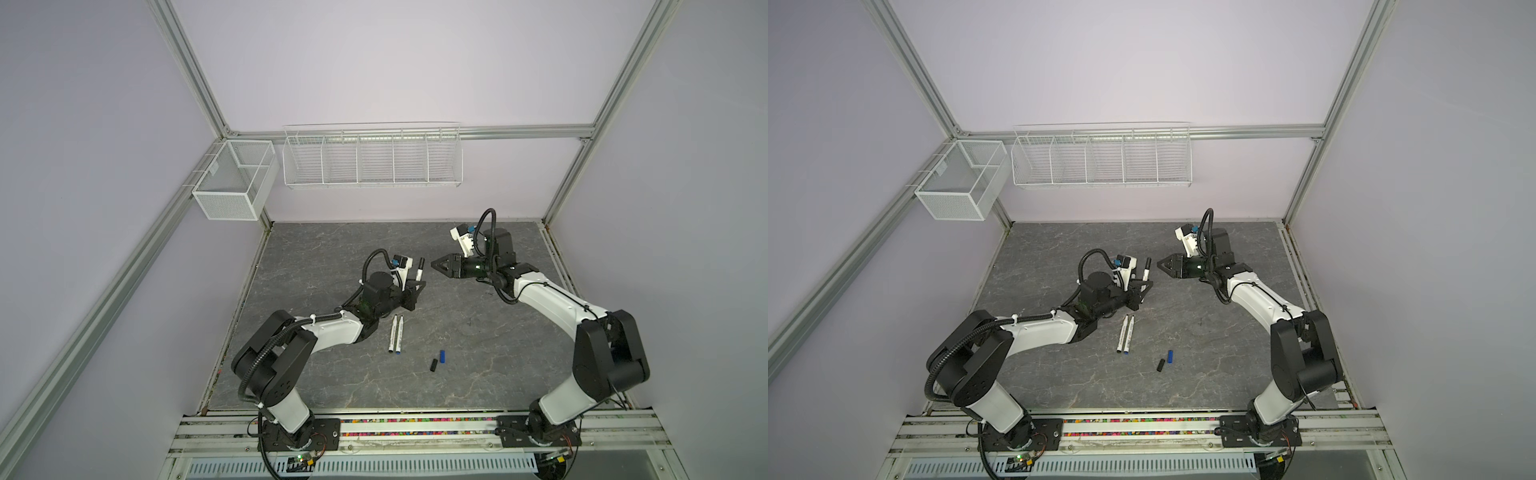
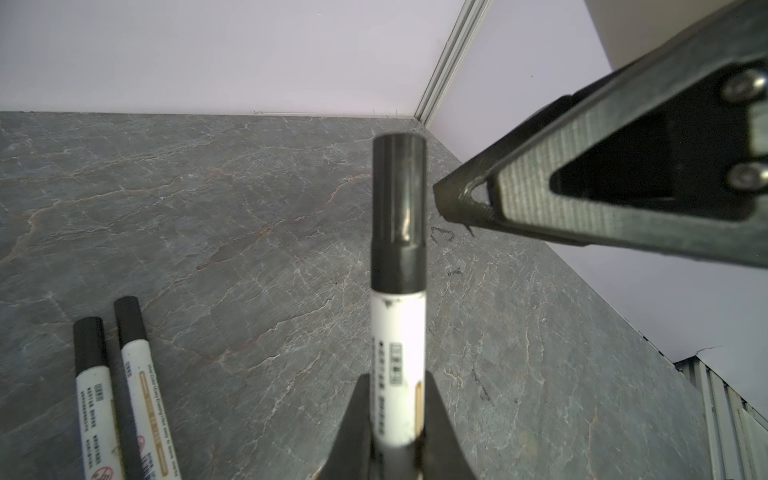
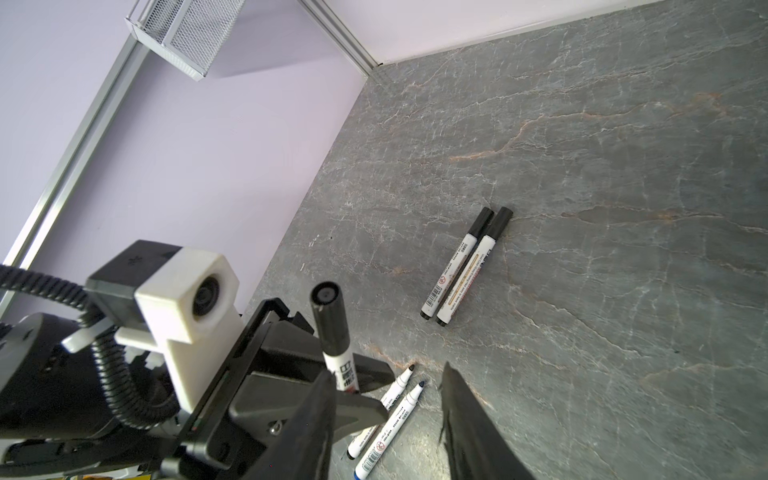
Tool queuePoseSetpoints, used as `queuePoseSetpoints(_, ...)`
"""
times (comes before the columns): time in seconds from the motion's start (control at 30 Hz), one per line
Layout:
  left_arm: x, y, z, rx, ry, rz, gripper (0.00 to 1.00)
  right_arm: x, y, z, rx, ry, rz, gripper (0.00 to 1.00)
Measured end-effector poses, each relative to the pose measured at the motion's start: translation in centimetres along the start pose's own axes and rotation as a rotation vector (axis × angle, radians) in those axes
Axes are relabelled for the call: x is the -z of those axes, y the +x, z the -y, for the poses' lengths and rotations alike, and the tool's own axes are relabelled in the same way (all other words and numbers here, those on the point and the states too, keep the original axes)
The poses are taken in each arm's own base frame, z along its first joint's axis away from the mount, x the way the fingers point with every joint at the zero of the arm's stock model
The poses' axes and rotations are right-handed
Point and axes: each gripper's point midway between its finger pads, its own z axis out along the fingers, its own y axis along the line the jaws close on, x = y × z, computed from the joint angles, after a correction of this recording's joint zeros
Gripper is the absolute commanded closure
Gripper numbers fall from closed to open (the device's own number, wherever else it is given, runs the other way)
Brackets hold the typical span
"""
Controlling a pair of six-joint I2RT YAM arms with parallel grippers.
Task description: Insert the pens into the pen caps
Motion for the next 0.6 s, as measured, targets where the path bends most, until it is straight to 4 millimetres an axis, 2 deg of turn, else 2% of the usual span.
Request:
queuePoseSetpoints(0.17,-1.0,1.5,-0.8,0.026,-0.023,-0.052,1.0,-0.1,0.0,0.1,-0.004,-0.001,0.0,0.54)
queuePoseSetpoints(0.33,-3.2,3.7,-3.3,0.053,-0.14,-0.177,1.0,-0.4,0.2,0.5,-0.014,0.007,-0.005,0.54)
queuePoseSetpoints(0.6,-5.8,4.9,-6.4,0.065,-0.323,-0.351,1.0,-0.4,0.2,1.1,-0.017,0.036,-0.001,0.54)
